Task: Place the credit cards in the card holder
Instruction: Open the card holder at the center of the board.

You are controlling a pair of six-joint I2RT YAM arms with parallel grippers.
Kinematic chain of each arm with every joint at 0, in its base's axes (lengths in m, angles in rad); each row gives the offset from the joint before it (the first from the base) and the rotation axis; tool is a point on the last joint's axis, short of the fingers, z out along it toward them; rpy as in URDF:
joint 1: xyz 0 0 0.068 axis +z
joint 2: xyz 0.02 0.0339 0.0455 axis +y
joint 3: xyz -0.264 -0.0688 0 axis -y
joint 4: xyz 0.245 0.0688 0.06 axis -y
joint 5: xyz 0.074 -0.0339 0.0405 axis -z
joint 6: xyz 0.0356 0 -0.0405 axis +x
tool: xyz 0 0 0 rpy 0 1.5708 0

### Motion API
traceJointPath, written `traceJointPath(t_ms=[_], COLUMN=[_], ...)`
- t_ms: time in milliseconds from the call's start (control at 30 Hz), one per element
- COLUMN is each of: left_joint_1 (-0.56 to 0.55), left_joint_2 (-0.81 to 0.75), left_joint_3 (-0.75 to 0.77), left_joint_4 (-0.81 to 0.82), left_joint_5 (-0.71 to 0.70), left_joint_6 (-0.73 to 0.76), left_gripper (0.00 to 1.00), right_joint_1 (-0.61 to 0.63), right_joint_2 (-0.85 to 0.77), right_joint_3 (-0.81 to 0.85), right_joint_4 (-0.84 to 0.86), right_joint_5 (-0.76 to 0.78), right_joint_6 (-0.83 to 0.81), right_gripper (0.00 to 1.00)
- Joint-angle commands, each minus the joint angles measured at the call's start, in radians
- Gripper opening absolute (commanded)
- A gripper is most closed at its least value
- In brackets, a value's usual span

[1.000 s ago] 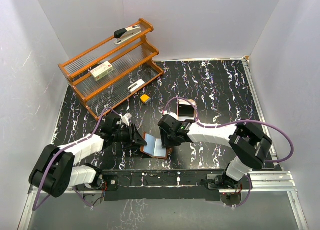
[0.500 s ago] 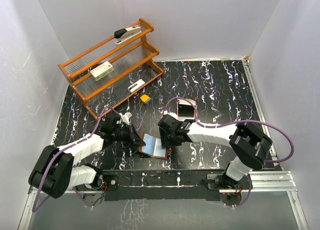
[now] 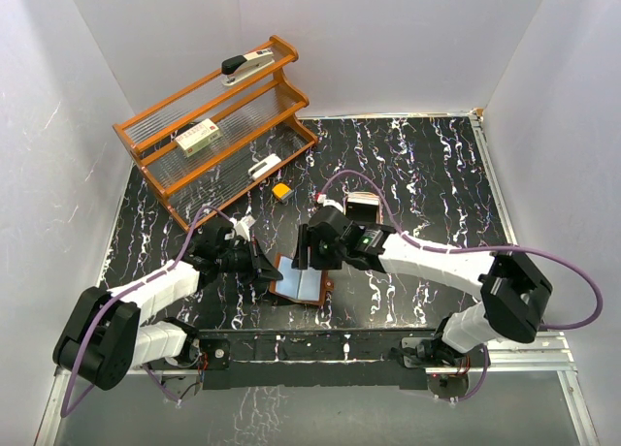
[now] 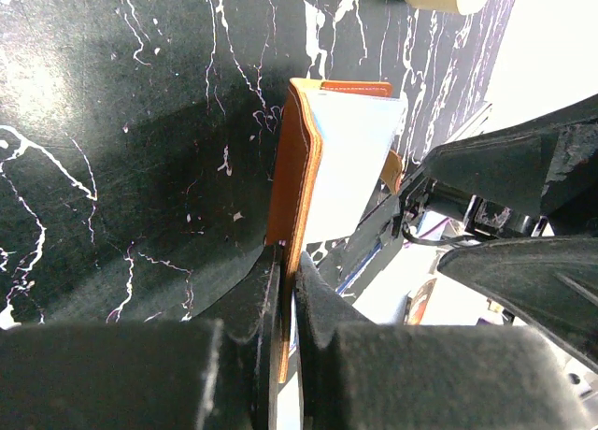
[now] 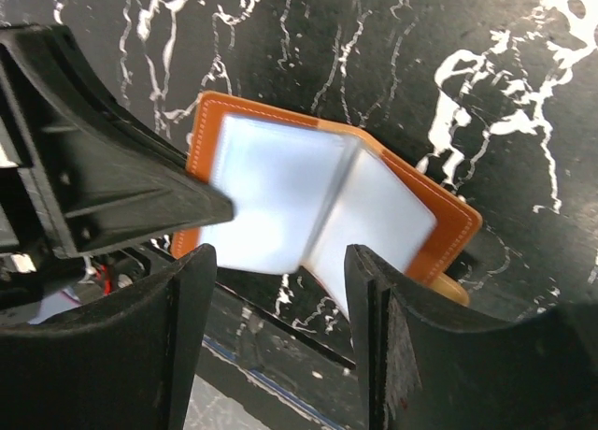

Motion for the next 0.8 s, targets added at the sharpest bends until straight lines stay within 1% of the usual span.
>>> traceJointPath(t_ms=[0,167,233,300,400,433,500,533,767], left_joint_1=[-0.005,-0.005,-0.006,-0.005,-0.005,-0.005,-0.005,-0.004,-0.005], left_joint_2=[-0.027,-0.026,-0.023,-0.020,-0.018,-0.019,-0.022,-0.024,-0.047], left_joint_3=[-0.003,-0.005,-0.007,-0.012,-0.015,-0.015,-0.017,-0.018,-0.019], left_joint_4=[0.009,0.006,0.004,0.010,0.013,0.013,0.014,0.014,0.017], left_joint_5=[0.016,0.018,0.016,0.020,0.023,0.023,0.023,0.022,0.034], left_joint_6=[-0.006,-0.007,-0.007,-0.007,-0.008,-0.009,-0.011,-0.012,-0.019], left_gripper=[0.00,0.00,0.02,0.01,0.01,0.02,0.09,0.11,0.11], right_joint_1=[0.000,0.001,0.000,0.000,0.000,0.000,0.000,0.000,0.000], right_joint_2=[0.030,0.112,0.139,0.163,0.195,0.202,0.212,0.217,0.234], right_joint_3=[0.045,0.063,0.061,0.058,0.056,0.051,0.039,0.032,-0.006], right_joint_4=[0.136,0.167,0.192,0.212,0.233,0.238,0.250,0.256,0.258], right_joint_5=[-0.028,-0.051,-0.059,-0.066,-0.073,-0.073,-0.069,-0.069,-0.066], right_joint_6=[0.045,0.054,0.061,0.069,0.076,0.078,0.080,0.082,0.080], right_gripper=[0.54,0.53,0.53,0.53,0.50,0.50,0.49,0.49,0.46])
